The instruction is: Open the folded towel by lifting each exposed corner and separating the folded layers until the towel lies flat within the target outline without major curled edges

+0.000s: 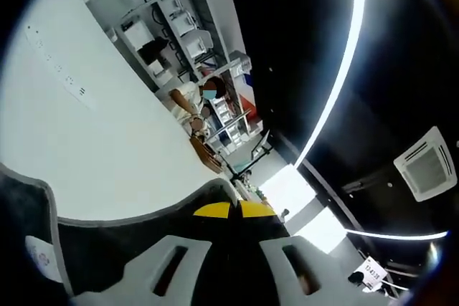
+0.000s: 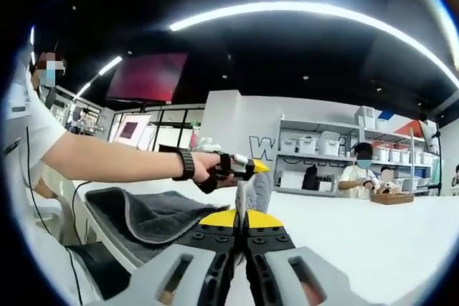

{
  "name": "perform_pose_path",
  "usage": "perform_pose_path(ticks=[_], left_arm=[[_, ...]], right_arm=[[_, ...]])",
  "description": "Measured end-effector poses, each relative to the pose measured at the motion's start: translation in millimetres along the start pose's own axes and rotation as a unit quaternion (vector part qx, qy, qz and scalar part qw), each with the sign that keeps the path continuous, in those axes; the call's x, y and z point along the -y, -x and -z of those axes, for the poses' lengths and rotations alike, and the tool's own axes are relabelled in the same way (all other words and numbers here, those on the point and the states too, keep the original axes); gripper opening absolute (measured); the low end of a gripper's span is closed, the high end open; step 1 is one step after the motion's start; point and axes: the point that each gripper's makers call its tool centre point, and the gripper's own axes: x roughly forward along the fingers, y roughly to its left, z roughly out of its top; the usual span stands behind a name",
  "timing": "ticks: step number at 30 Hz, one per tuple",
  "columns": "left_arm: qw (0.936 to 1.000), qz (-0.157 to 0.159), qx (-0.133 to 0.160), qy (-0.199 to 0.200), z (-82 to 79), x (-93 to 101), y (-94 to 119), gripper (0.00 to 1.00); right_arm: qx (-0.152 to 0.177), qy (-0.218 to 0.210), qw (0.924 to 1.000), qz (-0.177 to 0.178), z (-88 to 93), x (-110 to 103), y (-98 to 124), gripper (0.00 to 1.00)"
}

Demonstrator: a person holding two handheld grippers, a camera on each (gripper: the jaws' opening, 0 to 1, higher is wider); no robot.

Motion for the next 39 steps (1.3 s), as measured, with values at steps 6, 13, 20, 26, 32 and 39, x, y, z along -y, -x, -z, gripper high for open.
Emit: perform_pose_path(ticks=[6, 13, 20, 26, 32, 39], left_arm=[[1.0000, 0.002, -0.001, 0.008, 4.0, 1.0, -3.2, 0.02], [0.9999, -0.006, -0.007, 0.009, 18.2, -8.1, -11.8, 0.02], [0.9997, -0.014, -0.018, 0.010, 30.8, -19.1, -20.4, 0.02], [0.9995, -0.017, -0.025, 0.007, 40.7, -27.6, -26.1, 0.02], [0.9992, -0.026, -0.029, 0.003, 45.4, -35.3, -30.0, 0.02], [0.9985, -0.032, -0.041, -0.017, 55.5, -38.4, -35.8, 0.02]], right_arm=[[0.002, -0.013, 0.9998, 0.012, 0.7, 6.1, 3.2, 0.00], [-0.001, -0.032, 0.9992, 0.024, 7.2, 14.6, 9.0, 0.00], [-0.010, -0.046, 0.9983, 0.035, 17.9, 20.5, 13.2, 0.00], [-0.018, -0.051, 0.9976, 0.043, 26.8, 24.5, 15.4, 0.00], [-0.024, -0.057, 0.9970, 0.047, 32.7, 26.5, 18.1, 0.00], [-0.027, -0.075, 0.9951, 0.059, 38.1, 32.8, 20.5, 0.00]])
